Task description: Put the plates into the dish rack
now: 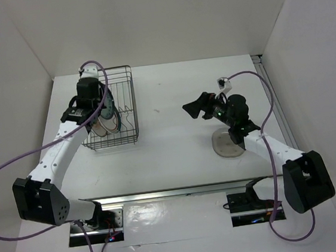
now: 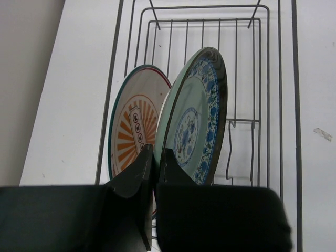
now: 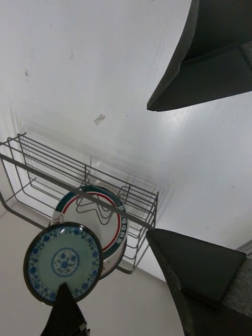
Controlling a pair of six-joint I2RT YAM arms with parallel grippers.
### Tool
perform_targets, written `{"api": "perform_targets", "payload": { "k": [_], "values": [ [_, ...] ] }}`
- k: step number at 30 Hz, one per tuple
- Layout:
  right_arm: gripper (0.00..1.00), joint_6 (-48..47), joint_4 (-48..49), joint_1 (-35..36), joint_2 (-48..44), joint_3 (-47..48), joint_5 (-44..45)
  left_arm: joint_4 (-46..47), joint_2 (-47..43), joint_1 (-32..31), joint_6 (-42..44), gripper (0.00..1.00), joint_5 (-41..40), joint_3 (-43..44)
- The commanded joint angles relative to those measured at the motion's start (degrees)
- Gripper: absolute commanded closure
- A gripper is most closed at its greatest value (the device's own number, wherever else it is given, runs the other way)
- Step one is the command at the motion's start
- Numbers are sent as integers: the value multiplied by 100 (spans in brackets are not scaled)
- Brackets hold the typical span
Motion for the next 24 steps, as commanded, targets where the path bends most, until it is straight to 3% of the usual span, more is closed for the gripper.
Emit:
{"api": "perform_targets", "payload": {
  "k": [1,18,21,22,24],
  "values": [
    [0,-93,90,-213,-195,-130,-401,316,-57,14,101,100,-366,177],
    [0,179,337,-1065,-617,-543,-1000,-150,734,-118,-171,100,-349,537],
    [0,179,337,-1127,-739,-543,-1053,-263,848,-118,-171,83,-226,590],
    [0,179,337,-1180,-740,-595,-1053,-264,849,-118,-224,67,-165,651],
    [0,118,127,-1250,-853,-595,-1053,-317,919,-118,-224,55,-103,704]
  ]
}}
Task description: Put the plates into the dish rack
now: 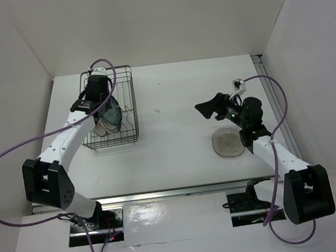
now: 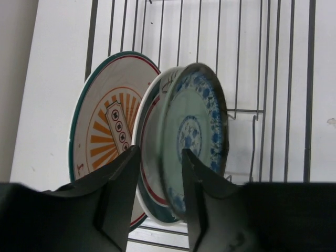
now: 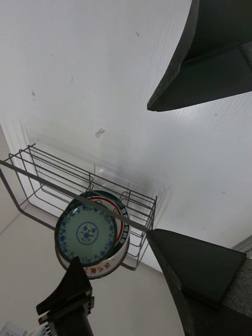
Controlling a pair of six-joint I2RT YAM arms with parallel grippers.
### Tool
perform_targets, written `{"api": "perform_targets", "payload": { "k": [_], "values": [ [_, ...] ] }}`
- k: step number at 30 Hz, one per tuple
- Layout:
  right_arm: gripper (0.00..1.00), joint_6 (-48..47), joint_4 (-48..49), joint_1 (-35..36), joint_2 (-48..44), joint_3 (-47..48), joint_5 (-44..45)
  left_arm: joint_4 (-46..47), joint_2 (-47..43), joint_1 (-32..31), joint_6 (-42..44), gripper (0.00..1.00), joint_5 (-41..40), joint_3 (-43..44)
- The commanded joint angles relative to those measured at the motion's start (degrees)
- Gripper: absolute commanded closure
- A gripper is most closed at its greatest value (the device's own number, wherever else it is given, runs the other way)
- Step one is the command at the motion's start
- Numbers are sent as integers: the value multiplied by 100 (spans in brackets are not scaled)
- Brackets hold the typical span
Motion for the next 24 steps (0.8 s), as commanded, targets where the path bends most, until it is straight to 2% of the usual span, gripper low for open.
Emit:
{"api": "perform_targets", "payload": {
  "k": [1,2,5,8,12,13,18,19,22,24],
  "values": [
    [0,-112,6,-116,-240,-80,-48,26,93,2,-108,48,140,300],
    [0,-112,-55,-168,-310,-80,-47,26,93,2,-108,36,201,300],
    [0,-174,-441,-282,-450,-80,224,26,93,2,-161,26,307,300],
    [0,-235,-819,-414,-661,-132,382,26,14,2,-161,24,360,300],
    [0,-376,-1820,-468,-1232,-132,1102,26,-416,2,-161,20,500,300],
    [0,-324,-2371,-468,-1459,-132,1557,26,-504,2,-161,20,587,300],
    [0,545,-3798,-284,-1961,-579,2719,26,-1049,2,-223,16,1131,238],
    [0,677,-4235,-92,-2102,-659,3391,26,-1198,2,-284,15,1194,238],
    [0,1126,-5123,252,-2892,-809,4475,97,-1470,2,-284,5,1371,54],
    [0,1441,-5678,323,-2956,-739,4794,97,-1532,2,-284,0,1510,54]
  ]
}}
